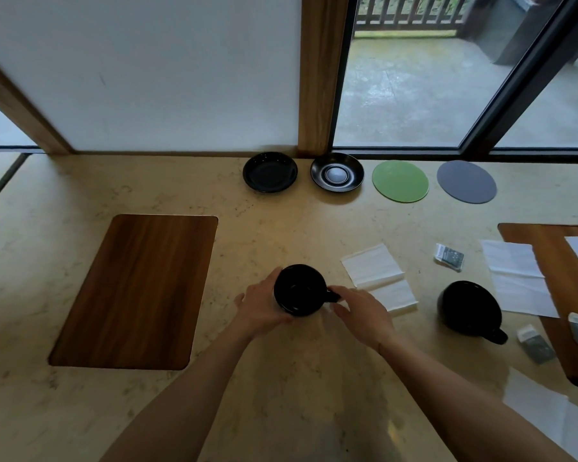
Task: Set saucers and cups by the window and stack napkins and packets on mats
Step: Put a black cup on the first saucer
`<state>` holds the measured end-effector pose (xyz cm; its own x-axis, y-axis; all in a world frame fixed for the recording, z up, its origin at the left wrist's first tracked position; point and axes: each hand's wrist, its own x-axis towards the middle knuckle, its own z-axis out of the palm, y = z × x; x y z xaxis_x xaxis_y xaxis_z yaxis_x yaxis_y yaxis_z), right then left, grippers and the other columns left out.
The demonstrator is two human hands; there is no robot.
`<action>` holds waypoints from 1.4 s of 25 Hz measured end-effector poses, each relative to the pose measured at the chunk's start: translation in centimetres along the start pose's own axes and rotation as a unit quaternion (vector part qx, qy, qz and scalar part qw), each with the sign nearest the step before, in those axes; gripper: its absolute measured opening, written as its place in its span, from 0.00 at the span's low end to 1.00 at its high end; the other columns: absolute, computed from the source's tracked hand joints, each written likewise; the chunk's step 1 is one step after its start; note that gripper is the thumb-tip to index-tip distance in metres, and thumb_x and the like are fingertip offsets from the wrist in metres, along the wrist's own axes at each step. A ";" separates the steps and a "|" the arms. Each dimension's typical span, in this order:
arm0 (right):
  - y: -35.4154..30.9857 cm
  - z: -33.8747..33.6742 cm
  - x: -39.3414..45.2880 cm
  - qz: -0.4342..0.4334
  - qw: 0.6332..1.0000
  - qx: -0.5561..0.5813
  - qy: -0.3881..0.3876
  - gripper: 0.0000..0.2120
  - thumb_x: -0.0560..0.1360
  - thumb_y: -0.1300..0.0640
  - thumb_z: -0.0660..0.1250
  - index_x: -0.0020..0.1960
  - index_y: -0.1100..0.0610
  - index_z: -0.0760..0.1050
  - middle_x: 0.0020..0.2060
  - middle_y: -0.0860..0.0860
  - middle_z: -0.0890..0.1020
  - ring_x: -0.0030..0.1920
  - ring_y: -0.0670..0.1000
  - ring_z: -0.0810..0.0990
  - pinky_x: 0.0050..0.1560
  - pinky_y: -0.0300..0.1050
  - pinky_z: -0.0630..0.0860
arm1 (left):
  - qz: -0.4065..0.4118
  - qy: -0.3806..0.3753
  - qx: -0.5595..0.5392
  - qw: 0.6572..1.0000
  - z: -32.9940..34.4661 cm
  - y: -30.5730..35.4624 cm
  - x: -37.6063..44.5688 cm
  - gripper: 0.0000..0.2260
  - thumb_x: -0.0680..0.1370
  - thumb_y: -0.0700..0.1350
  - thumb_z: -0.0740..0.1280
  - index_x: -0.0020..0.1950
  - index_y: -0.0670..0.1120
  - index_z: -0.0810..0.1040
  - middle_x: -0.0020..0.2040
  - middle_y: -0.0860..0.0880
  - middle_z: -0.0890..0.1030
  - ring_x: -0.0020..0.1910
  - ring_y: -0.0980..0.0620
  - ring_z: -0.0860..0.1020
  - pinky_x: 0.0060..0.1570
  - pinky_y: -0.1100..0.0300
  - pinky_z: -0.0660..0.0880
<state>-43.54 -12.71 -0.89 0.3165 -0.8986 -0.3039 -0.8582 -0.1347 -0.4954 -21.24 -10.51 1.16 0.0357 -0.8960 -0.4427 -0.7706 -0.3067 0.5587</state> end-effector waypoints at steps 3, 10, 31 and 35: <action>0.0 0.3 0.4 -0.002 1.000 0.007 0.008 0.17 0.81 0.48 0.58 0.70 0.44 0.69 0.62 0.45 0.79 0.61 0.48 0.76 0.59 0.47 0.76 | 0.003 -0.003 0.004 1.000 0.2 -0.3 0.6 0.51 0.61 0.52 0.77 0.77 0.56 0.51 0.70 0.51 0.71 0.70 0.44 0.67 0.69 0.39 0.59; 0.0 0.5 0.7 -0.001 1.000 0.017 0.013 0.17 0.81 0.47 0.59 0.68 0.44 0.71 0.60 0.44 0.81 0.59 0.47 0.78 0.57 0.46 0.77 | 0.025 0.005 -0.004 1.000 0.2 -0.6 1.2 0.50 0.59 0.54 0.78 0.75 0.56 0.55 0.68 0.52 0.73 0.69 0.45 0.69 0.69 0.42 0.60; -4.1 -3.2 10.6 -0.071 0.996 -0.008 0.057 0.14 0.80 0.47 0.60 0.65 0.47 0.74 0.53 0.46 0.83 0.53 0.52 0.77 0.52 0.50 0.76 | 0.040 0.046 -0.041 0.997 -8.0 -1.5 8.3 0.49 0.54 0.58 0.76 0.72 0.58 0.59 0.66 0.52 0.73 0.69 0.47 0.63 0.67 0.45 0.56; -4.9 -3.5 13.4 -0.075 0.995 0.002 0.065 0.14 0.80 0.48 0.61 0.64 0.48 0.75 0.52 0.47 0.84 0.51 0.52 0.78 0.50 0.49 0.77 | 0.054 0.061 -0.023 0.996 -9.9 -1.5 10.7 0.47 0.58 0.53 0.80 0.72 0.57 0.60 0.66 0.53 0.72 0.70 0.47 0.62 0.67 0.47 0.54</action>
<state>-36.54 -25.60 0.29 0.3855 -0.9151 -0.1180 -0.8038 -0.2702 -0.5300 -13.38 -22.84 2.49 0.0330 -0.9561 -0.2913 -0.7436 -0.2182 0.6320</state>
